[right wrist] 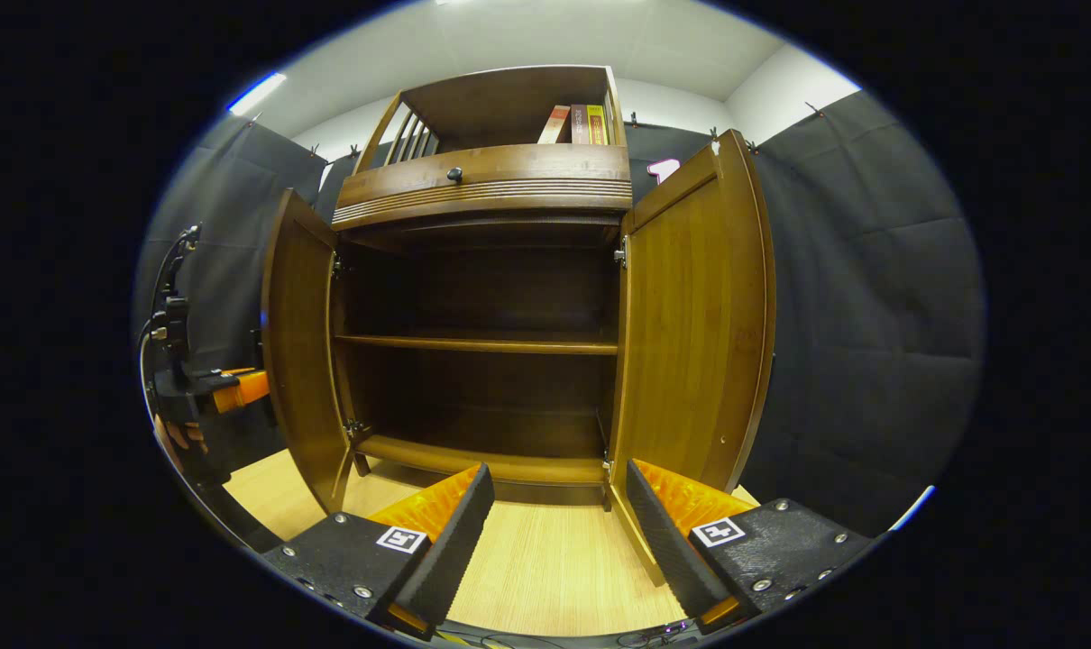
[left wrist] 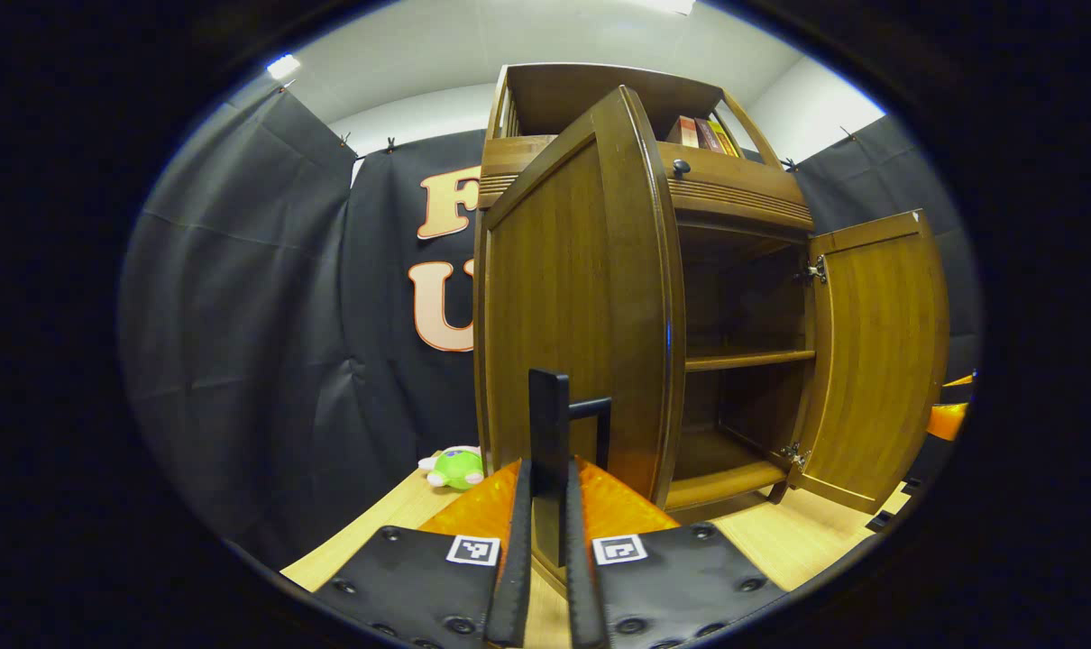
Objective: Open the right door of the double-door shoe cabinet with the right hand, and open the left door with the left hand.
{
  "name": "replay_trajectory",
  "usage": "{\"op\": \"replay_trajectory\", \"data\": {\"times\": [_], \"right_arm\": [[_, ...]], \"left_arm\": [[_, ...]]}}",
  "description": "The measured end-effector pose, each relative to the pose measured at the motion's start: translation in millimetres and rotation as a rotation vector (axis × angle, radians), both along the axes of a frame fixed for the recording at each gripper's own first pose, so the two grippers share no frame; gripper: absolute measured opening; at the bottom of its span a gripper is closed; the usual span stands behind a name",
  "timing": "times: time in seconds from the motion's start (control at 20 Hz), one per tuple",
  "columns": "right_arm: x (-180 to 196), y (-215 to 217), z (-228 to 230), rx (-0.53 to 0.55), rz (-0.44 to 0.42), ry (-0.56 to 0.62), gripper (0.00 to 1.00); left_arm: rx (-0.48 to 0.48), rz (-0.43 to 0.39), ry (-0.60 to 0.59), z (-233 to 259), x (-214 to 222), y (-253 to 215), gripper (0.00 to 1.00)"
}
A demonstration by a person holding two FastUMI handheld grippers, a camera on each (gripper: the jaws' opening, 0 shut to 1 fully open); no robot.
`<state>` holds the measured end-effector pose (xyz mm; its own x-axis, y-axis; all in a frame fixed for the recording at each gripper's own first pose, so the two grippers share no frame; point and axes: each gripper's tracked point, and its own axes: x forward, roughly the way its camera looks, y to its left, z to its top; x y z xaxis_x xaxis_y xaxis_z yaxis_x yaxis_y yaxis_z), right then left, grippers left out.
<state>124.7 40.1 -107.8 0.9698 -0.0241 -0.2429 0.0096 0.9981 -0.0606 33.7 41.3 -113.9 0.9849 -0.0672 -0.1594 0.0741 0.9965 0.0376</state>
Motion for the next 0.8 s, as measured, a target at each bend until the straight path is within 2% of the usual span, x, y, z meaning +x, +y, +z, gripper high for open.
{"op": "replay_trajectory", "data": {"times": [0.1, 0.35, 0.45, 0.5, 0.55, 0.6, 0.8], "right_arm": [[2.4, -0.8, 1.3, -0.001, -0.008, -0.005, 1.00], [11.4, 8.3, -0.9, -0.002, -0.015, -0.009, 1.00], [13.5, 17.5, -2.9, 0.011, -0.005, -0.009, 1.00], [14.8, 20.2, -4.0, 0.012, -0.002, -0.010, 1.00], [16.2, 23.7, -4.7, 0.011, -0.001, -0.009, 1.00], [18.0, 26.6, -6.4, 0.012, 0.000, -0.008, 1.00], [21.6, 35.1, -5.3, 0.012, 0.000, -0.020, 1.00]], "left_arm": [[-0.004, 0.008, -0.001, 2.0, -2.9, 16.0, 0.21], [-0.038, 0.044, 0.009, 3.7, -10.9, 61.9, 0.22], [-0.022, 0.033, 0.003, 3.9, -11.1, 72.6, 0.08], [-0.011, 0.027, -0.002, 4.1, -12.5, 82.7, 0.14], [0.002, 0.021, -0.003, 4.1, -13.2, 91.0, 0.07], [0.020, 0.022, -0.009, 4.5, -13.1, 100.6, 0.14], [-0.003, -0.021, -0.005, 6.0, -11.5, 118.5, 0.14]]}}
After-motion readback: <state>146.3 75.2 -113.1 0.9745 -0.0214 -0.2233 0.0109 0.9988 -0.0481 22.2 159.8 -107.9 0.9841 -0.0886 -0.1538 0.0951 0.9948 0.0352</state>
